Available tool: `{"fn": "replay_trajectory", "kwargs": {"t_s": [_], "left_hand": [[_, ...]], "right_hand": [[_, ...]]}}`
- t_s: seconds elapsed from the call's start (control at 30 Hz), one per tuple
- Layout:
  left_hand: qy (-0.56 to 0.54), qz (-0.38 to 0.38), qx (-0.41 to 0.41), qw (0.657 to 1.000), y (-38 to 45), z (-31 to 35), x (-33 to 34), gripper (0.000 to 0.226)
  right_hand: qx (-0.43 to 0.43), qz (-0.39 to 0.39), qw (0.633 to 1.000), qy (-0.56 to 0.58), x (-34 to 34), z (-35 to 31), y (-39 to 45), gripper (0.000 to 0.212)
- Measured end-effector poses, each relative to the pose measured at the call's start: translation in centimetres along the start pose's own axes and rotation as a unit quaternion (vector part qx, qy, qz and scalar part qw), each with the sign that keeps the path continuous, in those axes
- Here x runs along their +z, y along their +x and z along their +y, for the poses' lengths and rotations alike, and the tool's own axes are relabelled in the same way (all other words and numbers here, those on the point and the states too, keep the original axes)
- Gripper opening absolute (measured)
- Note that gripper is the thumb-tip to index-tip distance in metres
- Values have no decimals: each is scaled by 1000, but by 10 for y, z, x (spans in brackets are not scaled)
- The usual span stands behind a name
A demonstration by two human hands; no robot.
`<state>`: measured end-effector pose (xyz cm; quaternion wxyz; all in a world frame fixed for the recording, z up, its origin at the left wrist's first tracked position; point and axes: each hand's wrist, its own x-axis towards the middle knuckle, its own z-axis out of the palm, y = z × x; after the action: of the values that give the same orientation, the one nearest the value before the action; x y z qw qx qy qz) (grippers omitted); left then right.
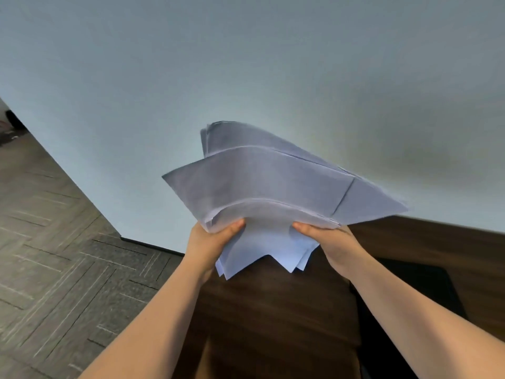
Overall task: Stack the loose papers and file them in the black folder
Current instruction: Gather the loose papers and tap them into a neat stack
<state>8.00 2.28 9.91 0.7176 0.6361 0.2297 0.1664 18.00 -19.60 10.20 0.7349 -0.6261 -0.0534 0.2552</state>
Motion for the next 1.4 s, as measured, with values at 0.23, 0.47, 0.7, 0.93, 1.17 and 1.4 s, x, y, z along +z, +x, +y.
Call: {"fn": "replay_trajectory", "kwargs": {"t_s": [0.23,0.47,0.7,0.93,1.17,1.4], "left_hand": [[-15,8,25,1000,9,1,-1,49],[39,-8,-30,999,20,-13,-5,67],[10,22,6,1000,15,4,10,61],[1,32,64,997,11,14,29,26],[-48,85,71,993,19,9,22,58],[-73,178,74,979,33,30,38,18]], "right_hand": [[-62,18,998,4,-2,-6,10,38],[-51,-4,995,-85,-3,-3,23,44],[-55,-22,996,-61,0,0,29,49],[-57,30,997,50,7,-5,32,38],[-67,56,994,-65,5,8,38,67],[-38,66,994,-82,10,5,50,72]]}}
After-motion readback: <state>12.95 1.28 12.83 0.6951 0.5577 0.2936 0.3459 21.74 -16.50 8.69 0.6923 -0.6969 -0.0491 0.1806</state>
